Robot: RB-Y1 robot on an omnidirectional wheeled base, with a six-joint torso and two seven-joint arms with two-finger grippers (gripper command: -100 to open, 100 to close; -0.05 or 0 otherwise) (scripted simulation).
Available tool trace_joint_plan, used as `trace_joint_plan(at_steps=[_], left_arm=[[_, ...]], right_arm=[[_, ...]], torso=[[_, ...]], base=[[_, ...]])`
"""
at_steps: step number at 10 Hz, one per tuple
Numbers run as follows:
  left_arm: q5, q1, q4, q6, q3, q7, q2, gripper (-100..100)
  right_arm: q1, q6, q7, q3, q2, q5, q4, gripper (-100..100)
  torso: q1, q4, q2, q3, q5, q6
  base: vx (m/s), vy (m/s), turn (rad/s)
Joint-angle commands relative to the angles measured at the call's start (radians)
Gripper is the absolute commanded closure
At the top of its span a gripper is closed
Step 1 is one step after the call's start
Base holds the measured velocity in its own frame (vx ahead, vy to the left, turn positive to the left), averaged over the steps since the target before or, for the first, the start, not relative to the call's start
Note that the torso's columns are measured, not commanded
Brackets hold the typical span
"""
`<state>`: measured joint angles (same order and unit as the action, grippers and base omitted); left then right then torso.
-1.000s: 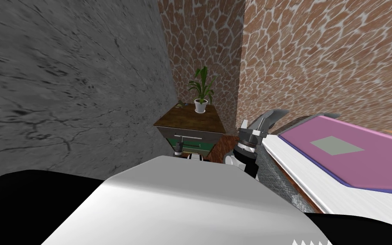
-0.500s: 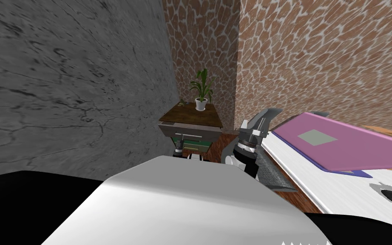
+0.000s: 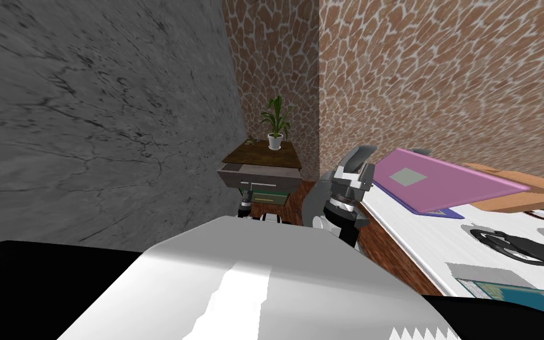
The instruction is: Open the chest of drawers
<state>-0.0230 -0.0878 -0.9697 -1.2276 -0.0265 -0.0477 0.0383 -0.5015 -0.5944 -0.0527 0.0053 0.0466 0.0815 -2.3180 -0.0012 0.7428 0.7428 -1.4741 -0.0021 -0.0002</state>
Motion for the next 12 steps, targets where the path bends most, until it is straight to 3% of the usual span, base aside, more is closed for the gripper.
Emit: trace_joint_plan(at_steps=[1,3,5,9,10,12], left_arm=[[-0.02,0.067,0.042,-0.004,0.073,0.032,-0.006,100],[-0.035,0.116,0.077,-0.002,0.127,0.055,-0.009,100],[-0.035,0.099,0.075,0.013,0.12,0.056,-0.008,100],[-0.032,0.122,0.085,-0.001,0.121,0.068,-0.022,100],[-0.031,0.149,0.077,0.057,0.12,0.062,-0.017,-100],[-0.029,0.165,0.069,0.08,0.12,0.061,-0.018,-100]], right_arm=[[0.0,0.0,0.0,0.0,0.0,0.0,0.0,0],[0.0,0.0,0.0,0.0,0.0,0.0,0.0,0],[0.0,0.0,0.0,0.0,0.0,0.0,0.0,0],[0.0,0.0,0.0,0.0,0.0,0.0,0.0,0],[0.0,0.0,0.0,0.0,0.0,0.0,0.0,0],[0.0,0.0,0.0,0.0,0.0,0.0,0.0,0]], torso=[[0.0,0.001,0.001,0.001,-0.001,-0.001],[-0.001,0.002,0.001,0.001,-0.002,-0.001],[-0.001,0.004,0.002,0.001,-0.002,-0.002],[0.0,0.001,0.004,0.003,0.0,-0.001],[0.0,0.003,0.006,0.003,-0.001,-0.002],[0.002,-0.006,-0.011,-0.005,0.002,0.001]], base=[[-0.181,-0.04,-0.059],[-0.184,-0.042,-0.079],[-0.082,-0.021,-0.006],[-0.161,-0.016,0.033],[-0.147,-0.008,0.054],[-0.044,0.002,0.015]])
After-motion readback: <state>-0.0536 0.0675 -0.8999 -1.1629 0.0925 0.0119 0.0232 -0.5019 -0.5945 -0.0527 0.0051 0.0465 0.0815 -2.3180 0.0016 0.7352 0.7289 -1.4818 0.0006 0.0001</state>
